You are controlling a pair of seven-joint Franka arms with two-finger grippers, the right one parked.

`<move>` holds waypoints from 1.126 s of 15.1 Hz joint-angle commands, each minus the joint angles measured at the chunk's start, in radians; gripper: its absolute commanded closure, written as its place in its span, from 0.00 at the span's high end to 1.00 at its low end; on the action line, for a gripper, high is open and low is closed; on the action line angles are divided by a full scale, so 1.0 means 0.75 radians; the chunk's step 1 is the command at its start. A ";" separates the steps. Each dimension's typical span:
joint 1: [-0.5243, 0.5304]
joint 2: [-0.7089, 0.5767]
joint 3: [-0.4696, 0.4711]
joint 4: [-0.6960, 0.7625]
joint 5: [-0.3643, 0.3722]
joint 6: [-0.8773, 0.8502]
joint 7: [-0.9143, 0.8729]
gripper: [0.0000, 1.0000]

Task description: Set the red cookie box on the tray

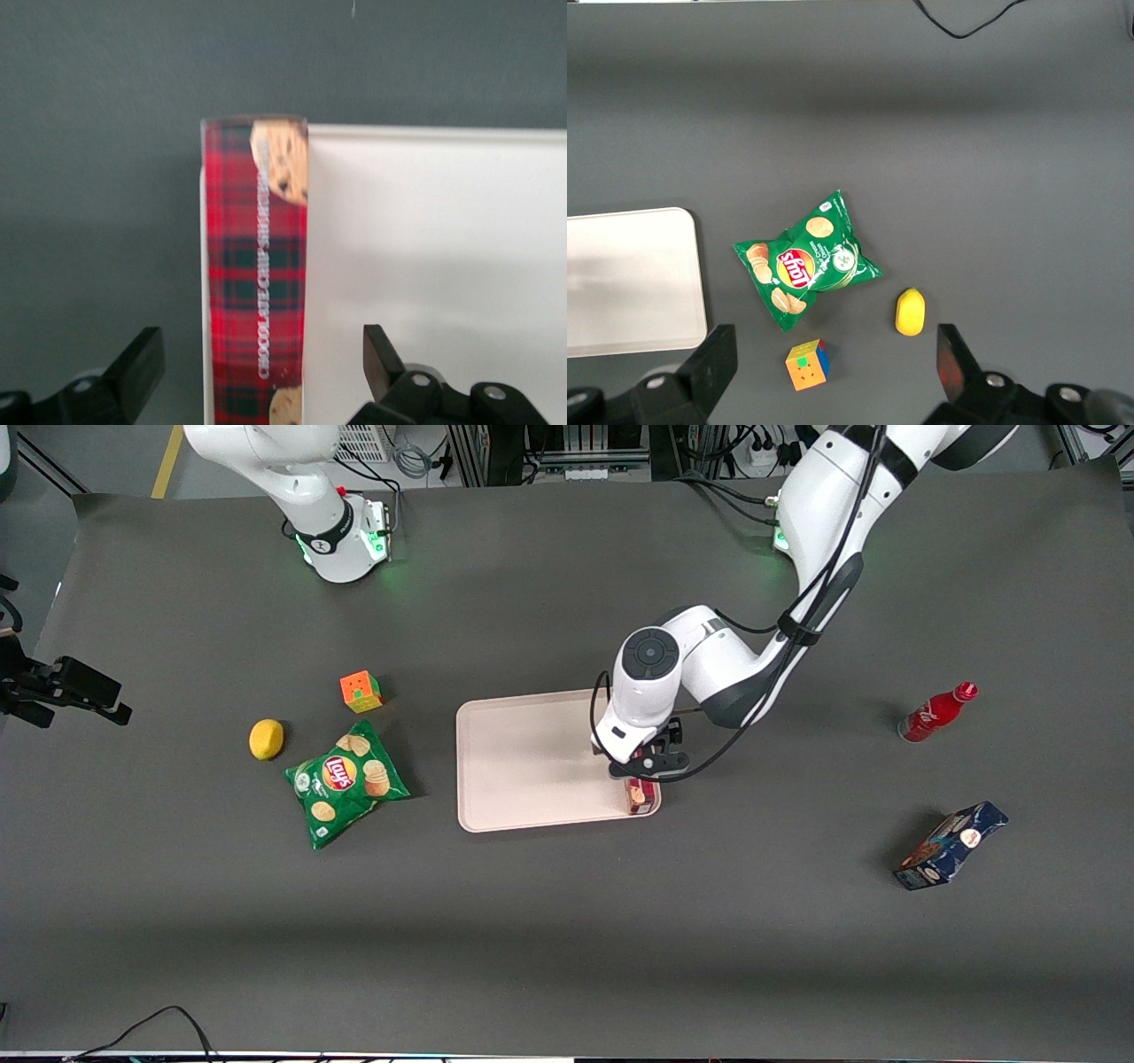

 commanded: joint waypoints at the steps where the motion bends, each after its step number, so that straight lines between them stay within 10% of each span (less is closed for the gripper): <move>1: 0.090 -0.124 -0.031 0.013 0.019 -0.092 0.022 1.00; 8: 0.279 -0.442 -0.021 0.069 -0.171 -0.391 0.421 1.00; 17: 0.279 -0.702 0.476 0.312 -0.382 -0.949 1.186 1.00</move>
